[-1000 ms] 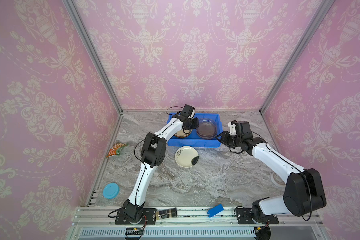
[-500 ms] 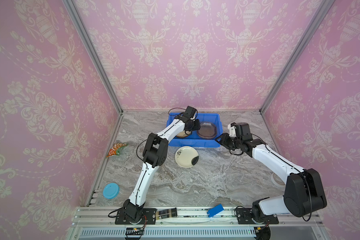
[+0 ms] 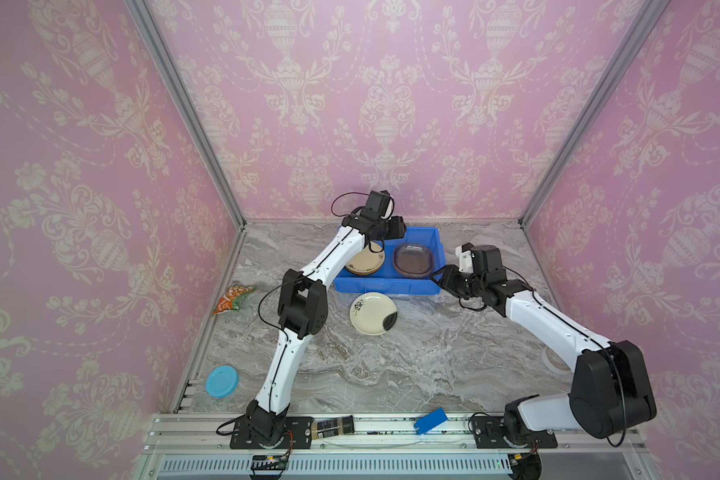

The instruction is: Place the plates into the plastic bin on the countertop

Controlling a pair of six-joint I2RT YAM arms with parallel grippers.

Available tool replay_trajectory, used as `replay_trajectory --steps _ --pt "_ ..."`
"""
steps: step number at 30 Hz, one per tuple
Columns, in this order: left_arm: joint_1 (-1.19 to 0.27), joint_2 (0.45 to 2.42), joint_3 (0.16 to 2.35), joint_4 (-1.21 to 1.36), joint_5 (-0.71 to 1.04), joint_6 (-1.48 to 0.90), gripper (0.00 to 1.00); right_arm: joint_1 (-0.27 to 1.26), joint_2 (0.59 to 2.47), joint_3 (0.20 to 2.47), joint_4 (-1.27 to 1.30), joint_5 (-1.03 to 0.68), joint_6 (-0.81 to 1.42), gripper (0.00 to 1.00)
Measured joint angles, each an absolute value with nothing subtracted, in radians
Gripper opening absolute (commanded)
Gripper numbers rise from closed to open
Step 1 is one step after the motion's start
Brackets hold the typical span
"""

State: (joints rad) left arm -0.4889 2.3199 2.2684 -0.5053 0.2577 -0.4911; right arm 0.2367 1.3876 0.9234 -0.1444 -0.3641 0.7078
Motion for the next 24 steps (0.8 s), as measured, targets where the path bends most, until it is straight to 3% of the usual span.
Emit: replay_trajectory --steps 5,10,12,18,24 --pt "-0.509 2.122 2.08 -0.358 0.337 -0.49 0.62 0.257 1.322 0.855 -0.062 -0.397 0.707 0.44" --pt "-0.543 1.896 1.768 -0.163 0.397 -0.495 0.77 0.33 1.262 0.802 -0.001 -0.443 0.703 0.45" --pt "-0.547 1.835 1.649 -0.043 0.405 -0.493 0.79 0.356 1.254 0.793 0.014 -0.454 0.692 0.45" --pt "-0.545 1.549 1.185 -0.076 0.353 -0.487 0.79 0.469 1.245 0.703 0.02 -0.493 0.666 0.47" --pt "-0.546 1.279 0.921 -0.156 0.276 -0.488 0.79 0.517 1.255 0.625 0.02 -0.497 0.701 0.5"
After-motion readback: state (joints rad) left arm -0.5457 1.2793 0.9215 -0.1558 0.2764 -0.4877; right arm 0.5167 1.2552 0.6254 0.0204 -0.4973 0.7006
